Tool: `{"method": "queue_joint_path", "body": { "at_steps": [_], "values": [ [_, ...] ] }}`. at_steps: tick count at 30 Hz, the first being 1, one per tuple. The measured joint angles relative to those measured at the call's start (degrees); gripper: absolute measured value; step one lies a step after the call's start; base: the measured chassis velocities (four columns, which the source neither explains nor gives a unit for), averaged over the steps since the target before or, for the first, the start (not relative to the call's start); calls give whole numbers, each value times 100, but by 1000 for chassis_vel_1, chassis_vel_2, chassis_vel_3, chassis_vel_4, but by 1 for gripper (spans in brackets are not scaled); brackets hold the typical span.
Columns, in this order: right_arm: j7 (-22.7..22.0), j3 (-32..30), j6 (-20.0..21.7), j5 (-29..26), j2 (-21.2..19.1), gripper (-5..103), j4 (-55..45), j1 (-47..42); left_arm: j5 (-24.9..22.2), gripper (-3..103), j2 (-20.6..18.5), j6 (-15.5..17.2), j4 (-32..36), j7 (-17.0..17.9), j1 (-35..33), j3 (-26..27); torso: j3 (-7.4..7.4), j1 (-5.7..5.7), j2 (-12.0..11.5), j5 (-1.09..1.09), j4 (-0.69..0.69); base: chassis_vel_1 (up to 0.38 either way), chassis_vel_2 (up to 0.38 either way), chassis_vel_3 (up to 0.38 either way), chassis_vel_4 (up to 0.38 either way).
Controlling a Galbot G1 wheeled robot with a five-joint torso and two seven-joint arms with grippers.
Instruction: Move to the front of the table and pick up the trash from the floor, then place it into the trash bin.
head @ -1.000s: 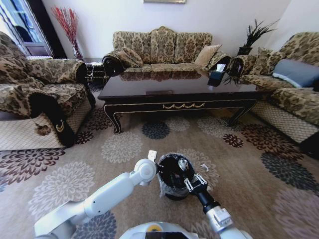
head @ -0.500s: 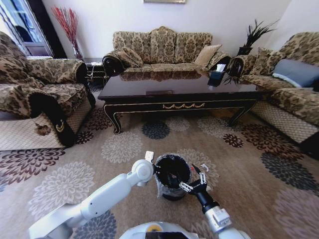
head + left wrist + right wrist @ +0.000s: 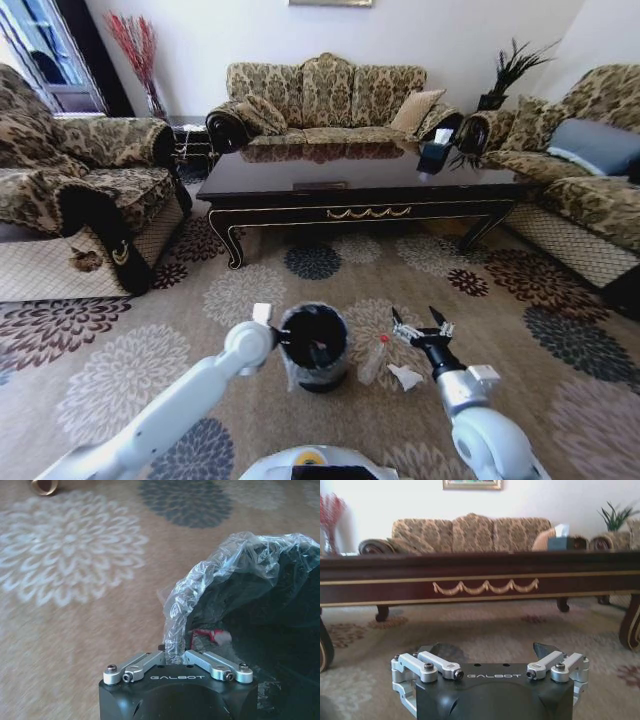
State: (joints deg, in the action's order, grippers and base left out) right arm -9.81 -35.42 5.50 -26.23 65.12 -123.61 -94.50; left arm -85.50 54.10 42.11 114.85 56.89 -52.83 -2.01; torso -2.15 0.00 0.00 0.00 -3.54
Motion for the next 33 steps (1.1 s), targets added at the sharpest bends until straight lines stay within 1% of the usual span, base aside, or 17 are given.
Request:
{"method": "queue_joint_path", "body": {
  "at_steps": [3,5,9,15,18,20,24,28,30,33],
  "values": [
    [41,13,-22,-18,142,100,468,47,147,0,-89,3,116,-104,-411,265,0,0,0,-1,-3,0,0,0,0],
    [55,14,-34,-11,159,100,536,51,177,0,-102,3,133,-123,-461,296,0,0,0,-1,-3,0,0,0,0],
    [169,41,-253,271,353,100,1302,65,289,0,-131,2,237,-206,-738,502,1,0,0,0,-4,0,0,0,0],
    [226,17,-427,315,457,100,1826,51,314,0,-138,3,274,-211,-818,570,1,0,0,0,-4,0,0,0,0],
    [225,-14,-630,298,520,100,2303,118,315,0,-168,2,283,-212,-823,573,1,0,0,0,-3,0,0,0,0],
    [242,-20,-691,240,546,100,2562,136,316,0,-183,3,293,-212,-820,573,1,0,0,0,-3,0,0,0,0],
    [283,-19,-746,205,584,100,2832,168,315,0,-187,3,298,-212,-822,569,1,0,0,0,-4,0,0,0,0],
    [323,42,-800,0,679,100,3467,414,328,0,-158,2,299,-212,-843,551,1,0,0,0,-3,0,0,0,0],
    [330,48,-803,-18,681,100,3530,449,333,0,-156,3,299,-211,-846,547,1,0,0,0,-3,0,0,0,0],
    [410,99,-850,-32,695,100,3919,691,427,0,-155,2,299,-213,-895,519,1,0,0,0,-3,0,0,0,0]
  ]
}}
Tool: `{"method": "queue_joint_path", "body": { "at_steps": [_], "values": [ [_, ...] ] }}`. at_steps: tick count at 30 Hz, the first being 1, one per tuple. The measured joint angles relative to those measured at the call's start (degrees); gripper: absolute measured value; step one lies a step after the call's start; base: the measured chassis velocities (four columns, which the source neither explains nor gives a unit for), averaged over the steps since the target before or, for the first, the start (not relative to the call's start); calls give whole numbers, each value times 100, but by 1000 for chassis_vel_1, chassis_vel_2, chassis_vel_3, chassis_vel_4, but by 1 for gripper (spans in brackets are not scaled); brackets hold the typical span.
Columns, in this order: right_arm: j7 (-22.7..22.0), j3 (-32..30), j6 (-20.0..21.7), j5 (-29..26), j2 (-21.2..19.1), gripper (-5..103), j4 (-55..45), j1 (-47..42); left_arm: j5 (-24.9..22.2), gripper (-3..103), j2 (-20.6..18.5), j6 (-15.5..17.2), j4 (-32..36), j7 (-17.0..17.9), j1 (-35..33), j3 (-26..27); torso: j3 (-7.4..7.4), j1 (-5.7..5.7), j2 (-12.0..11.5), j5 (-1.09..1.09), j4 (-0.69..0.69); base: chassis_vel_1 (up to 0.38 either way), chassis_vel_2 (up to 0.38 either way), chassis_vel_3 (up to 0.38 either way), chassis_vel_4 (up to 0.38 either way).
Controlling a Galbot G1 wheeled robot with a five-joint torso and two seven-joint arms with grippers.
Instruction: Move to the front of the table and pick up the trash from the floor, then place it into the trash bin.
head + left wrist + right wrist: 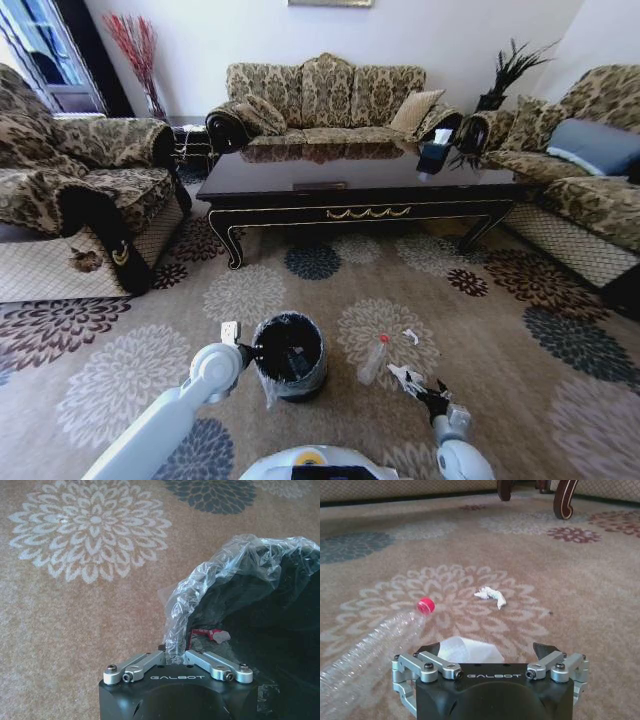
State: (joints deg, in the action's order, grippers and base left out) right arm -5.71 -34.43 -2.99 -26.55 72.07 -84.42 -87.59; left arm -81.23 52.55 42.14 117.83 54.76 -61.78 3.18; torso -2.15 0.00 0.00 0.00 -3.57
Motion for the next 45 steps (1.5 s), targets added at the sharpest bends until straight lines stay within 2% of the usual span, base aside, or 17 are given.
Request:
{"method": "queue_joint_path", "body": {
  "at_steps": [8,11,13,15,16,18,19,21,22,24,26,30,31,33,34,36,45],
  "values": [
    [26,93,-22,44,34,102,401,317,77,0,17,0,1,-12,-61,-12,0,0,0,0,0,0,0,0,0],
    [26,107,-64,89,46,95,520,397,125,0,9,0,-1,-27,-86,-35,0,0,0,0,1,0,0,0,0],
    [26,115,-88,109,50,90,593,451,153,0,9,0,-6,-30,-111,-46,0,0,0,0,0,0,0,0,0],
    [19,121,-101,113,51,79,634,504,167,0,23,0,-9,-35,-130,-46,0,0,0,-1,1,0,0,0,0],
    [19,121,-101,113,51,79,634,504,167,0,23,0,-9,-35,-130,-46,0,0,0,-1,1,0,0,0,0],
    [15,130,-101,116,49,68,638,512,168,0,23,0,-9,-39,-126,-46,0,0,0,0,0,0,0,0,0],
    [14,131,-101,117,49,68,633,507,165,0,17,0,-9,-41,-117,-46,0,0,0,0,0,0,0,0,0],
    [11,132,-101,119,63,57,610,485,157,0,10,0,-10,-44,-97,-39,0,0,0,0,0,0,0,0,0],
    [11,132,-101,119,63,57,610,485,157,0,10,0,-10,-44,-97,-39,0,0,0,0,0,0,0,0,0],
    [10,132,-105,136,80,46,593,463,147,0,12,0,-14,-46,-82,-34,0,0,0,0,0,0,0,0,0],
    [6,131,-107,139,85,46,583,453,144,0,16,0,-16,-47,-79,-34,0,0,0,0,0,0,0,0,0],
    [-42,124,-108,142,85,24,496,420,142,0,73,0,-19,-47,-85,-9,0,0,0,0,0,0,0,0,0],
    [-42,124,-108,142,85,24,496,420,142,0,73,0,-19,-47,-85,-9,0,0,0,0,0,0,0,0,0],
    [-56,123,-96,146,82,13,454,401,134,0,122,0,-33,-47,-72,27,0,0,0,-1,0,0,0,0,0],
    [-60,124,-90,149,82,13,437,392,131,0,137,0,-40,-48,-56,36,0,0,0,0,0,0,0,0,0],
    [-70,123,-69,152,82,3,387,370,106,0,146,0,-40,-47,-31,39,0,0,0,0,0,0,0,0,0],
    [-105,101,25,137,72,0,112,271,92,0,229,0,-41,-46,-47,46,0,0,0,0,0,0,0,0,0]
  ]
}}
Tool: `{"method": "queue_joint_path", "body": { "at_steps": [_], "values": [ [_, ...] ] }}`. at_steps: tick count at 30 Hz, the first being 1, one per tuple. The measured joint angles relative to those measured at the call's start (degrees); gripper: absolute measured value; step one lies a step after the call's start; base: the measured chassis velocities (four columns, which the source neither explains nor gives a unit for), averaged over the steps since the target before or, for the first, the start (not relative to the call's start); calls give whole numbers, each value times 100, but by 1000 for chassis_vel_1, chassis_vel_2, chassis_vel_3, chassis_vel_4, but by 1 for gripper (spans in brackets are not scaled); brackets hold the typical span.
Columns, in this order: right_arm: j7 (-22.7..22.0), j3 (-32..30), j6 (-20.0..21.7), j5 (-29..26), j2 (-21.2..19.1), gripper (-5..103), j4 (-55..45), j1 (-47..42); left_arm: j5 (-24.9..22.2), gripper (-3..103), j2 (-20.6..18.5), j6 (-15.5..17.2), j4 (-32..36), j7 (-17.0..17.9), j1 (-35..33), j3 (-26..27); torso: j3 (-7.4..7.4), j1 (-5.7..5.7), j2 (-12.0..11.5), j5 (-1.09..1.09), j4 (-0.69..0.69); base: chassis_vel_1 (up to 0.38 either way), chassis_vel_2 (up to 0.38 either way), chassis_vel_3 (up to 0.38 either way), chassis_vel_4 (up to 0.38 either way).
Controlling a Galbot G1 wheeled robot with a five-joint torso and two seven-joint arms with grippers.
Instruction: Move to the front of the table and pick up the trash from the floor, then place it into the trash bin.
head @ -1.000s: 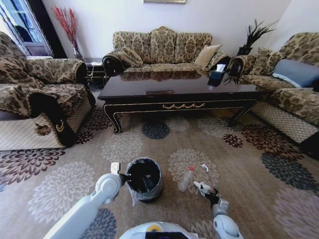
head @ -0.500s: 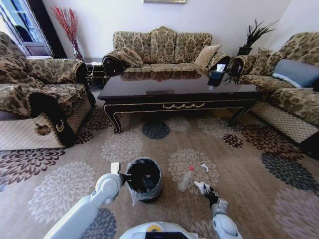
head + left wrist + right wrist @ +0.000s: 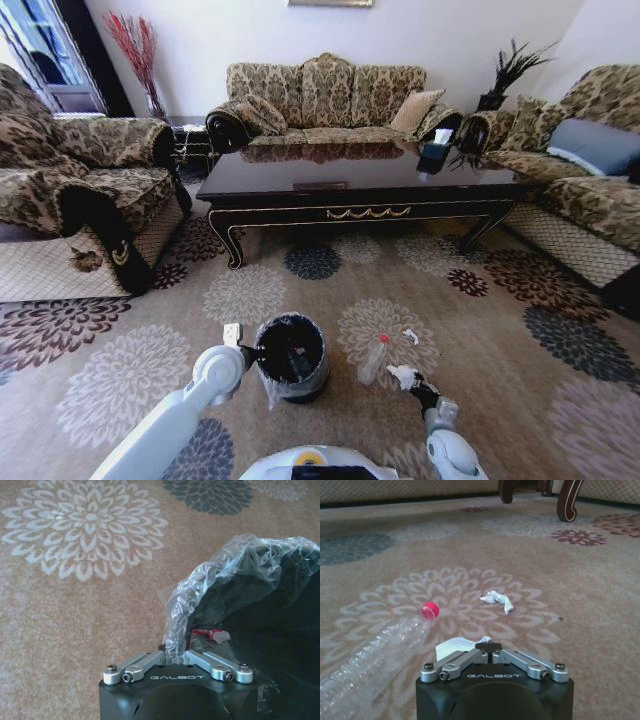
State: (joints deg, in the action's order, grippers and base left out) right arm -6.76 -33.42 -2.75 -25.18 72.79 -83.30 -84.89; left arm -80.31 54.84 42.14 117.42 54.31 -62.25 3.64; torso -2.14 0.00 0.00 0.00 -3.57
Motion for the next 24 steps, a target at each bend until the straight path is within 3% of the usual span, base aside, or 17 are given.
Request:
{"method": "queue_joint_path", "body": {
  "at_steps": [7,15,24],
  "values": [
    [-109,-54,80,107,-79,0,-463,-169,11,0,12,0,-13,3,7,-39,0,0,0,1,1,0,0,0,0],
    [-194,-258,17,601,-470,0,-2067,-723,73,0,127,0,-25,9,7,-121,0,0,0,0,0,0,0,0,0],
    [-340,-314,239,576,-724,0,-3540,-1147,90,0,204,0,-68,74,244,-387,0,0,0,0,1,0,0,0,0]
  ]
}}
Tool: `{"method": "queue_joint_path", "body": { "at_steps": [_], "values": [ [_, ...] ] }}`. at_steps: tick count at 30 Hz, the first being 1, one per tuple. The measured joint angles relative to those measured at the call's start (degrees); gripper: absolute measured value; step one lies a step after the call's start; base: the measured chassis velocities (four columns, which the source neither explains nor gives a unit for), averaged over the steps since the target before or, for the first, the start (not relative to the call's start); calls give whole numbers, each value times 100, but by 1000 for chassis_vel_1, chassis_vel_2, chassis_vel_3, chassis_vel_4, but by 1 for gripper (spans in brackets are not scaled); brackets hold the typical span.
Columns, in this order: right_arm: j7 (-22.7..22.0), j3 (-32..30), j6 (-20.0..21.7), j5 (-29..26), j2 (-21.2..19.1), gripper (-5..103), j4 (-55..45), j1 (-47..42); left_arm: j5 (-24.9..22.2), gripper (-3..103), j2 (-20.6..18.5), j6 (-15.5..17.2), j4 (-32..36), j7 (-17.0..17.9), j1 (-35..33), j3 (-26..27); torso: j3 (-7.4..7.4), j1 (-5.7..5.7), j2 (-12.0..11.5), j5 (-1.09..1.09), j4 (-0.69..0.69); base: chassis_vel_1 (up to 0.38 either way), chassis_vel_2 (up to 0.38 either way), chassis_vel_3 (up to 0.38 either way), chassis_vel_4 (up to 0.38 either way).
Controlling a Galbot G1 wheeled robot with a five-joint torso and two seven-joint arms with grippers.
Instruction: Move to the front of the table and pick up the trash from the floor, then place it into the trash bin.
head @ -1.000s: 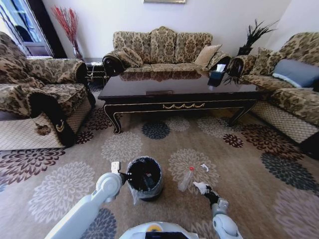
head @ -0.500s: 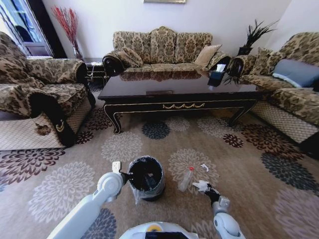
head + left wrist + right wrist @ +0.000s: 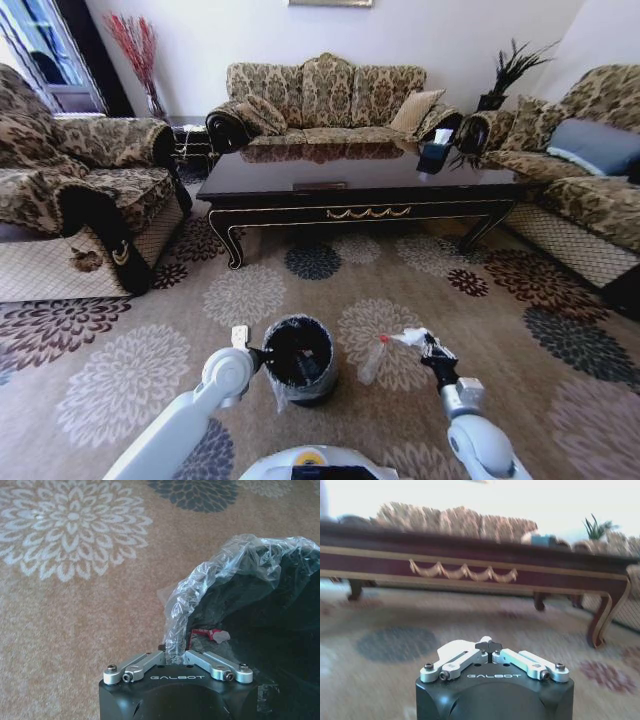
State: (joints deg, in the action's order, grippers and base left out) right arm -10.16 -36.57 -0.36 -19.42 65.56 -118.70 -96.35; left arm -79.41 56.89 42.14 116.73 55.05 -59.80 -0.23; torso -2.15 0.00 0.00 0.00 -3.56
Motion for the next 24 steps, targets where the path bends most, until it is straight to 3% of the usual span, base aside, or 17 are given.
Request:
{"method": "queue_joint_path", "body": {
  "at_steps": [4,9,15,24],
  "values": [
    [-81,-4,210,-72,-116,0,-772,-180,0,0,14,0,-65,13,176,-154,0,0,0,0,-1,0,0,0,0],
    [-112,-157,427,-283,-601,0,-1670,-428,-49,0,65,0,-185,45,482,-474,0,0,0,0,0,0,0,0,0],
    [-39,-147,534,-268,-728,0,-2387,-704,-173,0,220,0,-236,191,795,-784,0,0,0,0,-1,0,0,0,0],
    [199,35,597,59,-847,0,-2524,-1027,-225,0,489,-1,-478,331,1286,-1423,0,0,0,0,-2,0,0,0,0]
  ]
}}
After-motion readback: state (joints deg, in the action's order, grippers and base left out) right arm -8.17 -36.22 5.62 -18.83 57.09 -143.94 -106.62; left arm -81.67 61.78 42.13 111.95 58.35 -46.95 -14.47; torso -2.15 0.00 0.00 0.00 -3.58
